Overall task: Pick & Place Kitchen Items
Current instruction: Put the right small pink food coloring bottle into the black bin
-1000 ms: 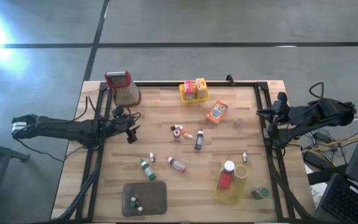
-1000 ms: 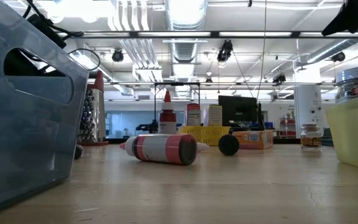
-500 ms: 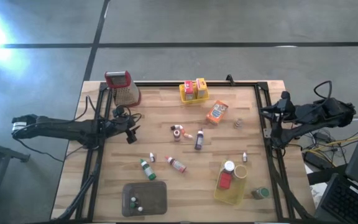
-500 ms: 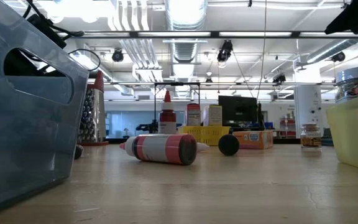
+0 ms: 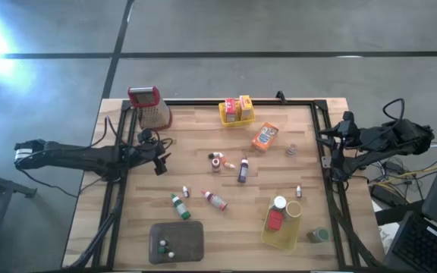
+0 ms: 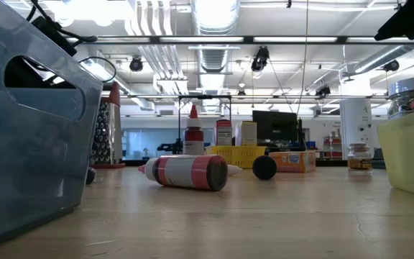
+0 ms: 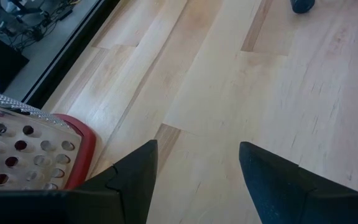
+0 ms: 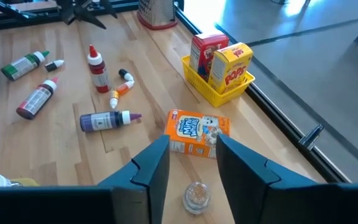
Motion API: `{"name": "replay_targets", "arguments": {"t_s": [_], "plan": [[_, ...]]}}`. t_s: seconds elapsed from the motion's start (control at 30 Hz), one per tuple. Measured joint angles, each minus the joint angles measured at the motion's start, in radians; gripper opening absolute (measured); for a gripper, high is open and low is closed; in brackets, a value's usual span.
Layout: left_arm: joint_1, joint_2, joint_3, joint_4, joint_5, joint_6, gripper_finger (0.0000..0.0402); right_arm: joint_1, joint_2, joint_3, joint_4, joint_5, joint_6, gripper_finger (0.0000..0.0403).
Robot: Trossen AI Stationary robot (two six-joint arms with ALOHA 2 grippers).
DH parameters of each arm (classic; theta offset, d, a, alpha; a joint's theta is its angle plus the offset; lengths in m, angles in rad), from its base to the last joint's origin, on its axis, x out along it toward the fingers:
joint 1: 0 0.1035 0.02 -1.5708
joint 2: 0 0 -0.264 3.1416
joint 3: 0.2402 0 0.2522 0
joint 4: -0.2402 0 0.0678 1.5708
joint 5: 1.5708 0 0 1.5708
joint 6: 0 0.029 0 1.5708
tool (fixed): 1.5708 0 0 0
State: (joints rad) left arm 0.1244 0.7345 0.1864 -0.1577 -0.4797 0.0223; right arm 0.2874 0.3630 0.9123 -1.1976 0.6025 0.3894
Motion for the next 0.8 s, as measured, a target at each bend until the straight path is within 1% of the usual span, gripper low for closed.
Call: {"name": "replay_targets", "arguments": {"t_s": [0.8], "plan": [[0.0, 0.0, 0.0, 0.0, 0.0, 0.0, 0.0232, 0.0, 0.0, 0.0, 0.0, 0.0, 0.0, 0.0196]]}}
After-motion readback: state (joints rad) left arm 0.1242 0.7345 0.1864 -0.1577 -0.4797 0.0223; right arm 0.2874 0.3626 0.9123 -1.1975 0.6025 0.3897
